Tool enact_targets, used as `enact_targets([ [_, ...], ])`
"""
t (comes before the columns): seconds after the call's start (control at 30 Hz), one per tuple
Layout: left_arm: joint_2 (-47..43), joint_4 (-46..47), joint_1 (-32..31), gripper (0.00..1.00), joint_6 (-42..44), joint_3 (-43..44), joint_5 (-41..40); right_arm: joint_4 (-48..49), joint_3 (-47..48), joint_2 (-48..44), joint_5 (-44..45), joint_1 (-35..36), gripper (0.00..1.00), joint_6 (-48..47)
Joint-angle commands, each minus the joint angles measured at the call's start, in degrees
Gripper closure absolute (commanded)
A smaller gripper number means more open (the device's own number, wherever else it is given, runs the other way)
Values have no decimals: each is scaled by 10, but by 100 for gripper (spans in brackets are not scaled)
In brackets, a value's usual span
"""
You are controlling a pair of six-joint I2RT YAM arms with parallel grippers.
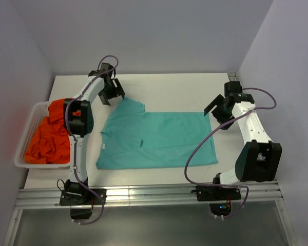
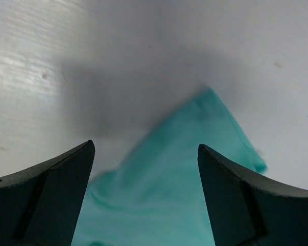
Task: Fold and stack the t-shirts
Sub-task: Fold the tshirt
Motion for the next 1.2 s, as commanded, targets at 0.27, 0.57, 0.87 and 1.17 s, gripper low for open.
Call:
enact_targets([
  [0.27, 81, 54, 50, 17, -1, 43, 111, 5, -51, -54, 19, -3, 8, -19],
  [0.57, 103, 50, 24, 33, 7, 37, 114, 10, -37, -35, 25, -3, 8, -14],
  [0.87, 104, 54, 4, 48, -1, 26, 111, 51, -20, 27, 25, -3, 8, -19],
  [1.17, 107, 51, 4, 98, -6, 27, 111, 120, 78, 178, 6, -3, 9, -37],
])
